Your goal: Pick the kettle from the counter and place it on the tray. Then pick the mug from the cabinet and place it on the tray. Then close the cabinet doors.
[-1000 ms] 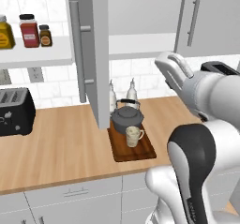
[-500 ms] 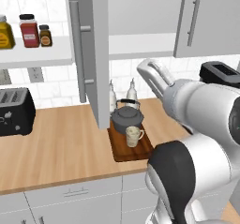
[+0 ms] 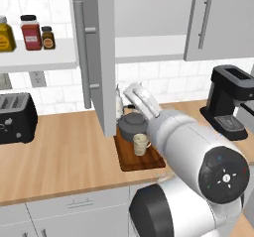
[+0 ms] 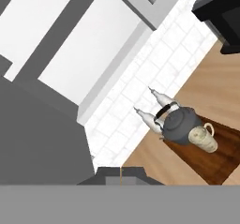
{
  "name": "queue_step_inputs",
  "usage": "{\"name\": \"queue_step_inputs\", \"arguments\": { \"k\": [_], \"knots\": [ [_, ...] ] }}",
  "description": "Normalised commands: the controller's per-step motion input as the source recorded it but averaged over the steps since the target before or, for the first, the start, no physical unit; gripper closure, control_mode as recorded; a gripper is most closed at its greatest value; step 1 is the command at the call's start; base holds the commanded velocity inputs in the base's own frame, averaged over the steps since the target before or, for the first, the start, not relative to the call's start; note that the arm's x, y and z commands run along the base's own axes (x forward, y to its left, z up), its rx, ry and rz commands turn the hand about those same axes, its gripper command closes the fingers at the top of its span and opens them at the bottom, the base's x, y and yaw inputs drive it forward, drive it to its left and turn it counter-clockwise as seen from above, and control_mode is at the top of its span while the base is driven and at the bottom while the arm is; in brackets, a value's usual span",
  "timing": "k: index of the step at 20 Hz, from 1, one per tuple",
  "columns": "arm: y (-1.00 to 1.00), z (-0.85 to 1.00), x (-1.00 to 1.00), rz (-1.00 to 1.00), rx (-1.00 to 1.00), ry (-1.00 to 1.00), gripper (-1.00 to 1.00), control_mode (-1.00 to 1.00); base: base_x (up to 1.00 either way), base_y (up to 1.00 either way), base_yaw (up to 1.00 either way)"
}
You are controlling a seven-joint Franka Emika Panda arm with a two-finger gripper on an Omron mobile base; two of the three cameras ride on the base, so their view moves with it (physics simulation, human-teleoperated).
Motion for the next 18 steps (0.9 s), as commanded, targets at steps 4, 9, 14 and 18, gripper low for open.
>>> {"name": "queue_step_inputs", "arguments": {
  "k": [4, 9, 14, 18],
  "knots": [
    [0.40, -0.30, -0.13, -0.05, 0.00, -0.08, 1.00, -1.00, 0.00, 0.00, 0.00],
    [0.55, -0.27, 0.00, -0.10, 0.00, -0.01, 1.00, -1.00, 0.00, 0.00, 0.00],
    [0.61, -0.12, 0.00, -0.13, 0.00, -0.07, 1.00, -1.00, 0.00, 0.00, 0.00],
    [0.56, -0.06, 0.03, -0.12, 0.00, -0.04, 1.00, -1.00, 0.00, 0.00, 0.00]
  ]
}}
